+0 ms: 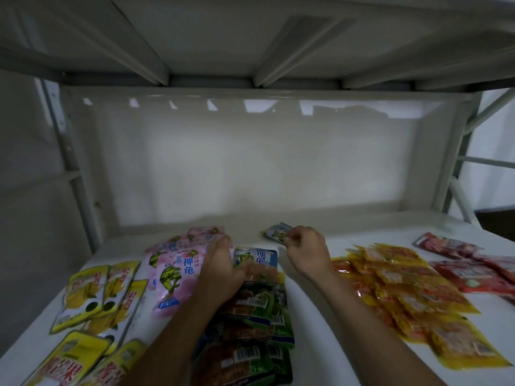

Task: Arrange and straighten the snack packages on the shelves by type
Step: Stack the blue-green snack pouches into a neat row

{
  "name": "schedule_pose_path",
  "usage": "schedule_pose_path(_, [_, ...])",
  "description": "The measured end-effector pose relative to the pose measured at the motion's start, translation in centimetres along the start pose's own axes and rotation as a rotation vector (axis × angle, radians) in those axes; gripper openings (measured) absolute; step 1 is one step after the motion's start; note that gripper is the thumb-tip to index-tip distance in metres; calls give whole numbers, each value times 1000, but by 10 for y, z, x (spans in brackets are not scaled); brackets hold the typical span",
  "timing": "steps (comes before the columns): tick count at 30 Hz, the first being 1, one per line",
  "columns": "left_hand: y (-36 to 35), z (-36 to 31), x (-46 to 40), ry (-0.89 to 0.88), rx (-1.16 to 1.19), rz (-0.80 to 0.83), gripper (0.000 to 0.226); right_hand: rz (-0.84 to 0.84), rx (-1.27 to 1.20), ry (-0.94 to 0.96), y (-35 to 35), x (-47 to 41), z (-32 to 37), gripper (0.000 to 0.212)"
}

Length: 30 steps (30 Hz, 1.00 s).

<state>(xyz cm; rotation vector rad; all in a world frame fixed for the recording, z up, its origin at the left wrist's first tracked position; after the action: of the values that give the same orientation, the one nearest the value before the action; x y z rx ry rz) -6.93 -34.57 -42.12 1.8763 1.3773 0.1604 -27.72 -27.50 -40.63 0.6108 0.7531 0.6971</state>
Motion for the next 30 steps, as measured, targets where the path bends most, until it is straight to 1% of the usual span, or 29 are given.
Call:
schedule_pose_path(3, [-3,-6,-11,1,-1,28,69,18,240,-28,-9,-9,-15,31])
schedule_pose_path(6, [-14,-22,-24,-54,-28,125,60,34,404,-27,-16,-13,-27,43])
schedule_pose_path(8, [-23,-34,-30,-92,-71,196,49,112,466,-14,-21,-14,-29,50])
schedule_pose_path(10, [-35,-39,-32,-114,-105,235,31,170,503,-6,-25,-12,-28,46])
schedule_pose_path(11, [-41,-38,-33,-120,-125,243,23,164,521,3,-25,-11,-28,44])
schedule_pose_path(13, [-52,-33,-34,-121,-174,254,22,113,556,26,-20,-11,-25,46])
schedule_pose_path(15, [-56,-33,-35,-144,-205,253,20,76,535,-8,-13,-11,-26,45])
schedule_pose_path(17, [-58,-31,-36,-146,-207,252,21,87,531,-40,-13,-11,-29,41])
schedule_pose_path(20, [-58,-30,-35,-152,-188,233,22,124,514,-68,-15,-8,-29,44])
schedule_pose_path(23, [-60,-26,-34,-170,-171,221,22,121,437,-129,-11,-7,-29,45])
schedule_pose_path(24, [-60,-25,-34,-175,-176,213,24,115,390,-164,-9,-7,-30,42])
schedule_pose_path(26, [-61,-22,-34,-182,-167,193,31,98,251,-209,-6,-6,-33,27])
schedule_pose_path(28, [-59,-23,-33,-182,-133,159,34,60,10,-234,-5,-7,-38,16])
schedule_pose_path(30, [-48,-25,-31,-160,-63,54,35,-24,-242,-249,3,-5,-37,10])
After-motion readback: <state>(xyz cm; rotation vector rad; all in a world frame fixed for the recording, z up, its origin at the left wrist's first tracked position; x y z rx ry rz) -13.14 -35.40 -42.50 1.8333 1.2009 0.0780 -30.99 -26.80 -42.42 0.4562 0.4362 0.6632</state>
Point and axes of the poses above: each hand's wrist, its own x-axis away from the middle knuckle, its own y-axis out of the back of the hand, z = x × y, the point moved 7 cm from there along -x, towards the middle knuckle, and after that the axes turned 5 degrees about x, right-handed, at the moved point
